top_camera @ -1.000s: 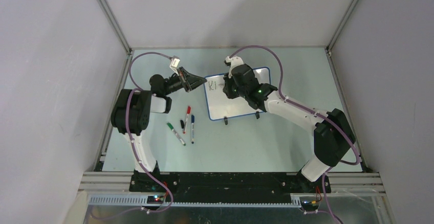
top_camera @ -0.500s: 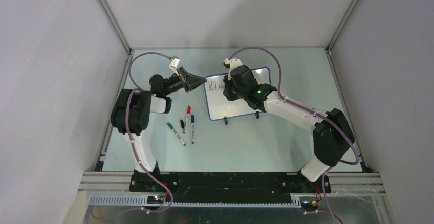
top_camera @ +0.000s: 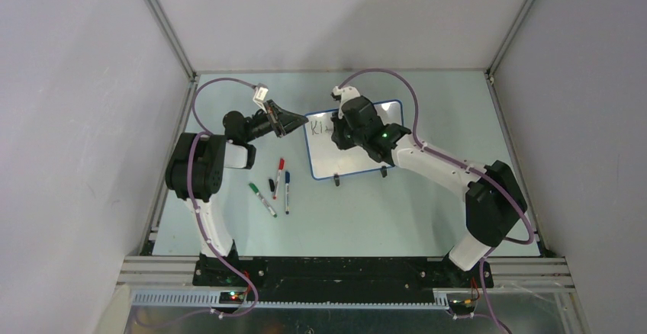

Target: Write a sentence on the whiteboard

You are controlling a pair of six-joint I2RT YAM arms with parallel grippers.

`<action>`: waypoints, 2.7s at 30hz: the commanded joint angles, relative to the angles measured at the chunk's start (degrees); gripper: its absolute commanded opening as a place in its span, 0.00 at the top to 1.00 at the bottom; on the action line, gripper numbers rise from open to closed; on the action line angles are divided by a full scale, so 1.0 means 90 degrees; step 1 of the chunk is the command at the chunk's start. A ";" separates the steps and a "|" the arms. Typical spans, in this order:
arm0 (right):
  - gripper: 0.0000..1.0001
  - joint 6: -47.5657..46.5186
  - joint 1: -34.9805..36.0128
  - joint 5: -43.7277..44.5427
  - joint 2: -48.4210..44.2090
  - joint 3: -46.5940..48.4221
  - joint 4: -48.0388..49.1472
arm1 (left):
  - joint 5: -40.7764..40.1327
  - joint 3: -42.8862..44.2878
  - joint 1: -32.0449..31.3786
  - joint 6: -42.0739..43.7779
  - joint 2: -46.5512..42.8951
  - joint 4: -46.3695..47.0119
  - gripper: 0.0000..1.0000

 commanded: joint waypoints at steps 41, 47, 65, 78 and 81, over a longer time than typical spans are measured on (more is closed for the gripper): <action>1.00 0.0079 -0.0346 0.0275 0.0015 0.0545 -0.0311 | -0.0010 -0.0064 -0.0006 0.0366 -0.0299 0.0135 1.00; 1.00 0.0078 -0.0375 0.0303 -0.0025 0.0505 -0.0321 | -0.0012 -0.0068 -0.0002 0.0366 -0.0294 0.0131 1.00; 1.00 0.0137 -0.0396 0.0106 -0.0108 0.0140 -0.0368 | -0.0011 -0.0072 -0.0003 0.0375 -0.0294 0.0125 1.00; 1.00 0.0089 -0.0340 0.0015 -0.0170 0.0023 -0.0418 | -0.0020 -0.0074 -0.0004 0.0375 -0.0299 0.0136 1.00; 1.00 0.0079 -0.0353 -0.0022 -0.0254 0.0031 -0.0366 | -0.0017 -0.0078 -0.0009 0.0375 -0.0311 0.0135 1.00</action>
